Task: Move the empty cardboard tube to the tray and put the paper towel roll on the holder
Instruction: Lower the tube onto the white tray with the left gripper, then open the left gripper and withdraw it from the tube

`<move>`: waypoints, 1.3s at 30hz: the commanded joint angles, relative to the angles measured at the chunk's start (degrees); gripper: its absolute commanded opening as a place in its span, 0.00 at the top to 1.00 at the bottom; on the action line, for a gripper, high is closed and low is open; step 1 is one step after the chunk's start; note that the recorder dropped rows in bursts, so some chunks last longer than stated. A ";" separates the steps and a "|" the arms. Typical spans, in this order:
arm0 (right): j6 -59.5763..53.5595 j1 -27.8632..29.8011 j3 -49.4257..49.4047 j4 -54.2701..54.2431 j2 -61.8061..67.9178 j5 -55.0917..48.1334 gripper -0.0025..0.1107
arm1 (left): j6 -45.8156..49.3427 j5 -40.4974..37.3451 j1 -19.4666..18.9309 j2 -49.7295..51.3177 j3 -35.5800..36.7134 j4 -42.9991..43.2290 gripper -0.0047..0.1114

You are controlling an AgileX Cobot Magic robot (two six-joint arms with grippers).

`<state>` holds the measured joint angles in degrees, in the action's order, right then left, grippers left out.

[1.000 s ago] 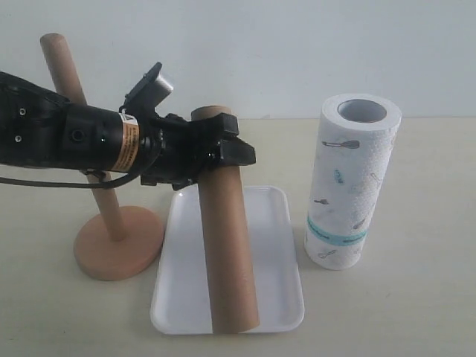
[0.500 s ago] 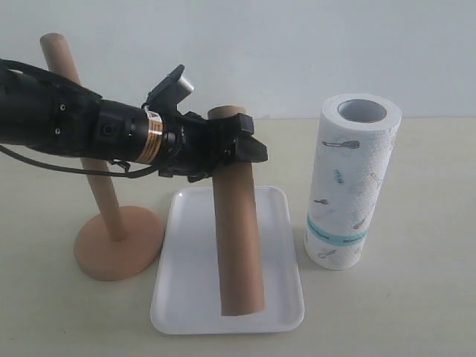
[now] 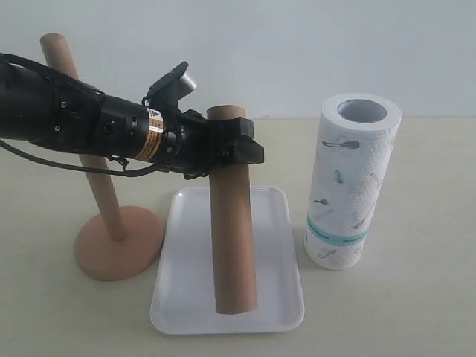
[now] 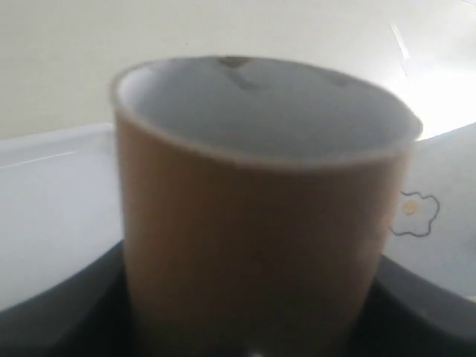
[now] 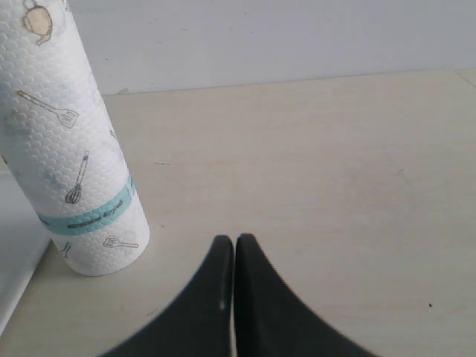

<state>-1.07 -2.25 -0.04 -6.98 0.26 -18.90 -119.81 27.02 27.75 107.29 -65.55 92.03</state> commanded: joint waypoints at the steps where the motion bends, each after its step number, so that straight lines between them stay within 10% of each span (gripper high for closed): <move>1: -0.17 0.39 0.04 0.16 -0.26 0.49 0.98 | -0.58 -0.28 0.13 -0.03 -0.36 0.38 0.43; 18: -0.17 0.39 0.04 0.16 -0.26 0.49 0.98 | -0.58 1.06 0.13 -0.03 -0.36 -0.13 0.36; 21: -0.17 0.39 0.04 0.16 -0.26 0.49 0.98 | -0.58 4.05 0.13 -0.15 -0.49 -0.23 0.47; 25: -0.17 0.39 0.04 0.16 -0.26 0.49 0.98 | 4.86 10.08 0.13 -0.76 -1.60 0.07 0.92; 39: -0.17 0.39 0.04 0.16 -0.26 0.49 0.98 | 8.28 6.07 0.25 -27.74 -1.33 7.92 0.92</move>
<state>-1.07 -2.25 -0.04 -6.98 0.26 -18.90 -111.32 34.79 27.75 85.70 -68.07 99.15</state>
